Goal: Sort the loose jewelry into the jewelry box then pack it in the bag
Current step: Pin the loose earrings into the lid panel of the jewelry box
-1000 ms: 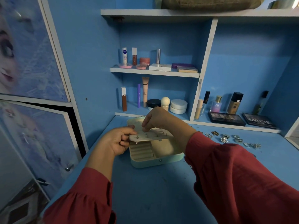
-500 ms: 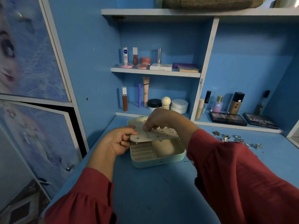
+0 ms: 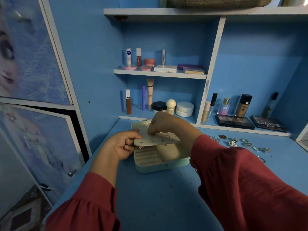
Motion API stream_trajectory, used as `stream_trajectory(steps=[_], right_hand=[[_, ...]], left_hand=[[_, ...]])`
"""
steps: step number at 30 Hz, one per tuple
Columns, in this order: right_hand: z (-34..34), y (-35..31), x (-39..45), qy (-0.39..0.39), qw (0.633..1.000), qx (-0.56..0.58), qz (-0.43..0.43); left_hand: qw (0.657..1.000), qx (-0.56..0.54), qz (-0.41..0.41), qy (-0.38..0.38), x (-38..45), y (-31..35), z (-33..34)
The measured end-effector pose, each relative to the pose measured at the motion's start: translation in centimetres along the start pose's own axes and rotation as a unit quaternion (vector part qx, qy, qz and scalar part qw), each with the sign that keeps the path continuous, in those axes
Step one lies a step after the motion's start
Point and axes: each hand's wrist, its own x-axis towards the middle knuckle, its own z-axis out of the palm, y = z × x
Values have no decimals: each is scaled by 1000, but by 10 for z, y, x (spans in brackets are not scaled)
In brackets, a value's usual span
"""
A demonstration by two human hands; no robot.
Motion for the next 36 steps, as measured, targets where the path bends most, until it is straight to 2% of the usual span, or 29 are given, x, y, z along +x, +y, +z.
stream_trajectory(steps=[10, 16, 36], right_hand=[[-10, 1, -4, -44, 999, -6, -17], [-6, 2, -4, -20, 999, -21, -37], [2, -1, 0, -16, 995, -74, -57]], left_hand=[[1000, -6, 1, 2, 1, 0, 1], [1000, -6, -2, 2, 0, 0, 1], [1000, -9, 4, 17, -10, 3, 7]])
